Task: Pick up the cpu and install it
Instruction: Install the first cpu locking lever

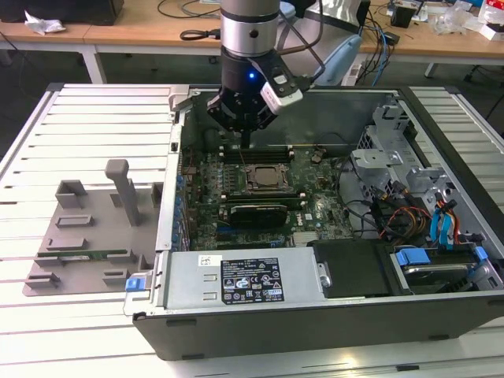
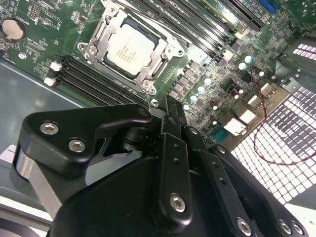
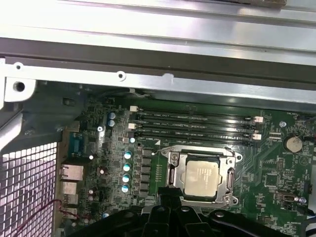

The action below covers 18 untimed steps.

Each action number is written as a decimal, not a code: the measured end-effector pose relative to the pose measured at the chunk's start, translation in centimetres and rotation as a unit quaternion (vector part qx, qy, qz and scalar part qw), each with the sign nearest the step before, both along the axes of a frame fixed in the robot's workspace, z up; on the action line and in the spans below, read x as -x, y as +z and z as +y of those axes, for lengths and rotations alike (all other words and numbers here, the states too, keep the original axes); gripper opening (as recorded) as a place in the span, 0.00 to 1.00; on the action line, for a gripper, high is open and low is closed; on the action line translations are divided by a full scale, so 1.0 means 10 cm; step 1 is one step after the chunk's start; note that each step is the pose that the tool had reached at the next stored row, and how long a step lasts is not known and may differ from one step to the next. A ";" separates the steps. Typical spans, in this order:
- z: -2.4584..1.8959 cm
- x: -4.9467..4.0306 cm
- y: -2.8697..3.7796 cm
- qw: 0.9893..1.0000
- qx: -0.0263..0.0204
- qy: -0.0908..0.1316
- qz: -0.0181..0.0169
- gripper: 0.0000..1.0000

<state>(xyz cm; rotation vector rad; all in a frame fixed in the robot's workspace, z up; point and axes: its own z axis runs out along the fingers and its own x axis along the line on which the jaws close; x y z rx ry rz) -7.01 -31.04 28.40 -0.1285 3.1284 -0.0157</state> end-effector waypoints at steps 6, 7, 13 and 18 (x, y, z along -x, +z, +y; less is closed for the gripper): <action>0.000 0.071 0.000 1.000 0.000 0.000 0.000 0.11; 0.000 0.076 -0.001 1.000 0.000 0.000 0.000 0.11; 0.029 0.124 -0.003 1.000 0.000 0.000 0.000 0.11; 0.073 0.206 -0.049 1.000 -0.003 0.000 0.000 0.11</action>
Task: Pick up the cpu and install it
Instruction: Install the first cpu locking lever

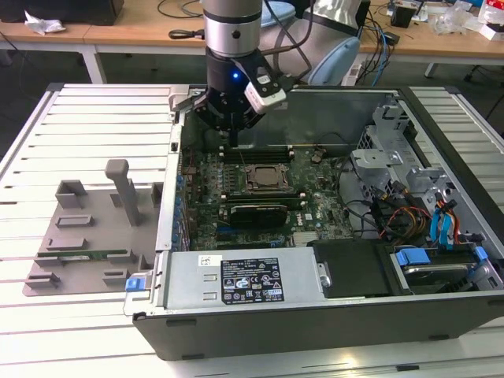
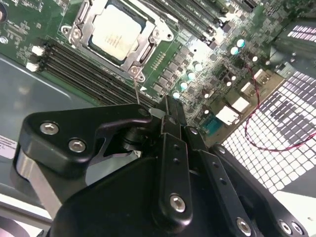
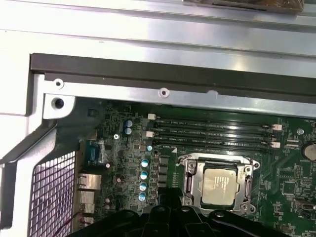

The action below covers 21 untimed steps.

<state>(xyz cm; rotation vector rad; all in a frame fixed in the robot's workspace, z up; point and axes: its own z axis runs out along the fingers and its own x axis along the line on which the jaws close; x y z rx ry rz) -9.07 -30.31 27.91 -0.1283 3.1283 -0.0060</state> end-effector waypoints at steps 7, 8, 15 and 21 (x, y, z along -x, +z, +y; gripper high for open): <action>0.159 0.033 -0.115 1.000 -0.001 0.000 0.000 0.11; 0.176 0.035 -0.125 1.000 -0.001 0.000 0.000 0.11; 0.207 -0.047 -0.154 1.000 -0.002 0.000 0.000 0.11; 0.207 -0.173 -0.154 1.000 -0.002 0.000 0.000 0.11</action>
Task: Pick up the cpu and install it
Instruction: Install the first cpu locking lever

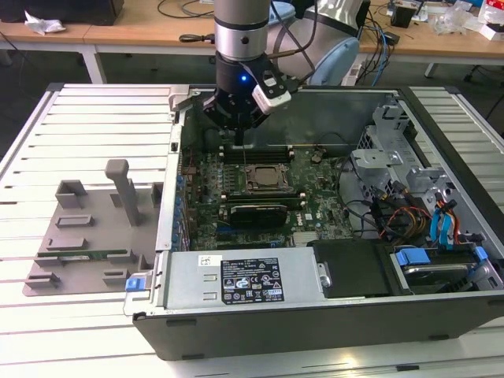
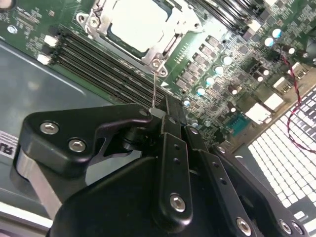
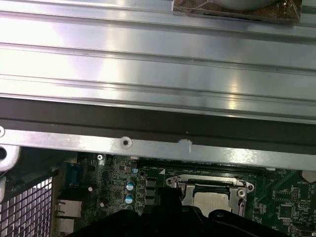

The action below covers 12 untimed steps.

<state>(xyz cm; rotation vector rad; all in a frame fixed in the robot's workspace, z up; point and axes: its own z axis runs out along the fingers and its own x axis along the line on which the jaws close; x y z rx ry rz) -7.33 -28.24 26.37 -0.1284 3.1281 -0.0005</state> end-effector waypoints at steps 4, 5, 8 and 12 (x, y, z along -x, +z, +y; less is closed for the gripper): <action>0.000 -0.117 0.001 1.000 0.000 0.000 0.000 0.11; 0.000 -0.131 0.000 1.000 0.000 0.000 0.000 0.11; 0.000 -0.186 0.000 1.000 0.000 0.000 0.000 0.11; 0.000 -0.264 0.000 1.000 0.000 0.000 0.000 0.11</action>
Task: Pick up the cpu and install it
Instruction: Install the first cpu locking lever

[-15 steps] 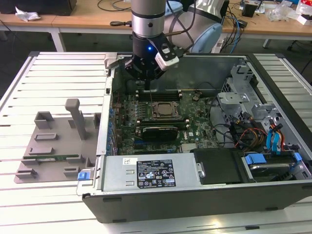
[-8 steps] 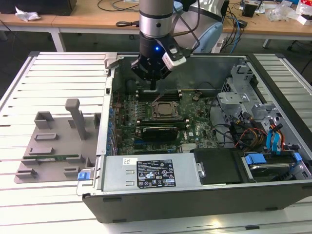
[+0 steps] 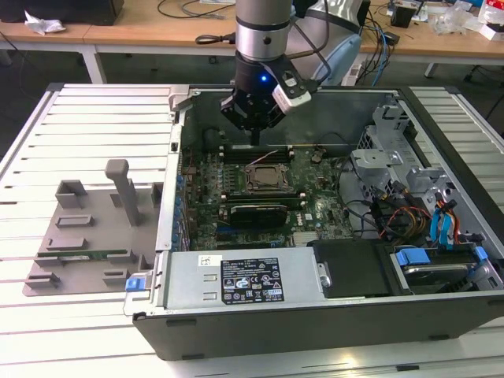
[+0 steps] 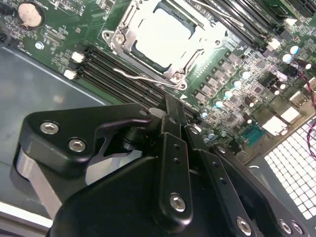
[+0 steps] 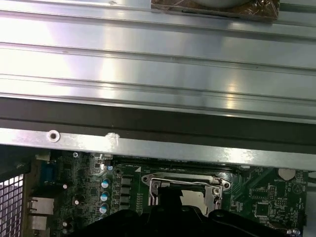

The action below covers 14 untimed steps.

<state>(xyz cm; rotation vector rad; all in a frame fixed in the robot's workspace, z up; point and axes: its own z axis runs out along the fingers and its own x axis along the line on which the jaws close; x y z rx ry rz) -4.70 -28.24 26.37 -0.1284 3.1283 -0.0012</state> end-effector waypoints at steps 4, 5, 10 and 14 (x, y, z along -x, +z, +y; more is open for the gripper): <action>0.000 -0.075 0.000 1.000 0.000 0.000 0.000 0.11; 0.000 -0.099 0.000 1.000 0.000 0.000 0.000 0.11; 0.000 -0.227 0.000 1.000 0.000 0.000 0.000 0.11; 0.000 -0.297 0.000 1.000 0.000 0.000 0.001 0.11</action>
